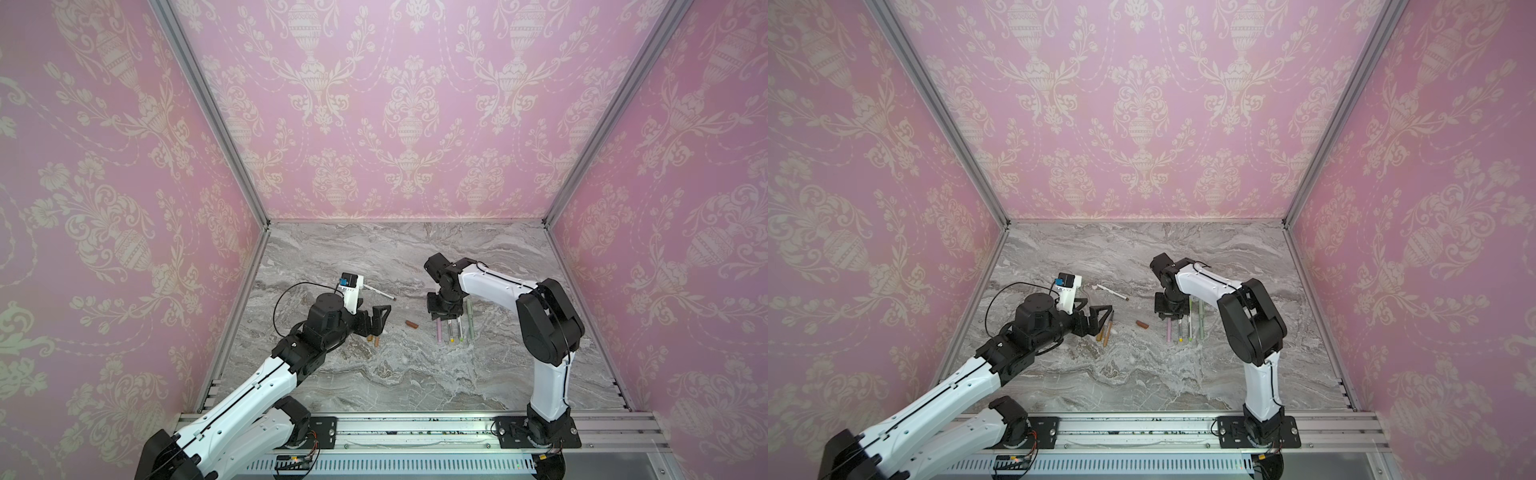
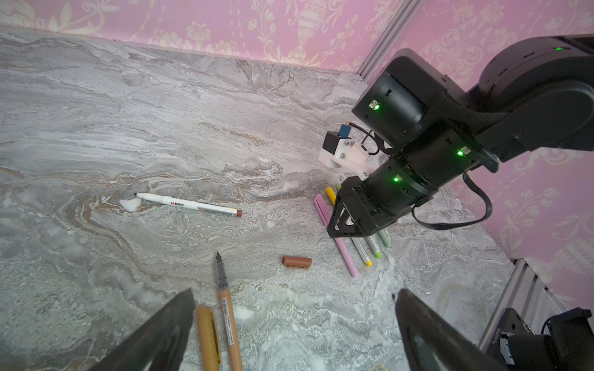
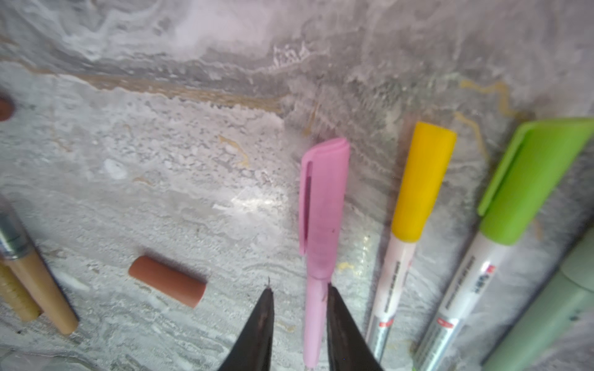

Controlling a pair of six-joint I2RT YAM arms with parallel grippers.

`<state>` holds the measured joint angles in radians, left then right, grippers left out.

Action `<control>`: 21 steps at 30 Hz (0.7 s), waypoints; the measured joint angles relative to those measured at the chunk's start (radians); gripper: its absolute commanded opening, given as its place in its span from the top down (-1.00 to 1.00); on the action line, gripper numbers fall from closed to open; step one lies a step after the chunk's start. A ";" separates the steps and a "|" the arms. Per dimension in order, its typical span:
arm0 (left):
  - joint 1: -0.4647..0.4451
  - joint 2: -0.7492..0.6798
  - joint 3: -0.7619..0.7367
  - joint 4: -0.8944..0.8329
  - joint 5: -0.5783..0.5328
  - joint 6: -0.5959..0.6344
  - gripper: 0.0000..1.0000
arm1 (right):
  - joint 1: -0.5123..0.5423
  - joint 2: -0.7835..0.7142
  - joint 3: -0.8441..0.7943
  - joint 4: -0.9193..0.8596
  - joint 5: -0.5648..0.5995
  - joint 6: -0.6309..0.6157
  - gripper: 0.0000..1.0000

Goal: Insert the pens into the pen caps
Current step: 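Lower the capped pink pen beside the markers and open the right gripper, then move the right gripper to the rainbow-striped white pen and grasp it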

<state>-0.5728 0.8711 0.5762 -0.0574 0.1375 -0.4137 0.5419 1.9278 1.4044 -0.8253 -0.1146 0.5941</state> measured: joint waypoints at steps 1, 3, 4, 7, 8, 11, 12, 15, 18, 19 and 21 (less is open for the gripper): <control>0.000 -0.011 0.000 -0.010 -0.011 -0.004 -0.99 | 0.003 -0.024 0.004 -0.002 0.000 0.000 0.34; 0.000 -0.031 0.000 -0.036 -0.032 -0.011 -0.99 | 0.012 -0.071 0.020 -0.003 0.002 0.000 0.32; 0.000 -0.041 0.000 -0.053 -0.047 -0.016 -0.99 | 0.024 -0.095 0.034 -0.003 0.005 0.000 0.32; 0.000 -0.073 0.001 -0.122 -0.098 -0.039 -0.99 | 0.080 -0.142 0.079 -0.001 0.022 0.008 0.31; 0.000 -0.087 0.001 -0.148 -0.116 -0.051 -0.99 | 0.105 -0.148 0.092 0.001 0.026 0.012 0.30; 0.000 -0.149 0.001 -0.248 -0.180 -0.105 -0.99 | 0.192 -0.147 0.116 0.008 0.038 0.028 0.27; 0.000 -0.173 0.001 -0.279 -0.199 -0.126 -0.99 | 0.218 -0.140 0.119 0.009 0.042 0.034 0.25; 0.000 -0.240 -0.002 -0.357 -0.245 -0.188 -0.99 | 0.283 -0.101 0.127 0.008 0.049 0.039 0.20; 0.000 -0.284 -0.019 -0.406 -0.272 -0.240 -0.99 | 0.299 -0.043 0.142 0.009 0.060 0.038 0.10; 0.000 -0.289 -0.027 -0.417 -0.277 -0.254 -0.99 | 0.298 -0.023 0.150 0.007 0.066 0.037 0.05; 0.000 -0.286 -0.041 -0.432 -0.280 -0.277 -0.99 | 0.296 0.022 0.180 0.008 0.082 0.028 -0.04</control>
<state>-0.5724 0.5854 0.5354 -0.4892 -0.1429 -0.6907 0.8375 1.9495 1.5845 -0.8173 -0.0330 0.6220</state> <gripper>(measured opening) 0.993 0.488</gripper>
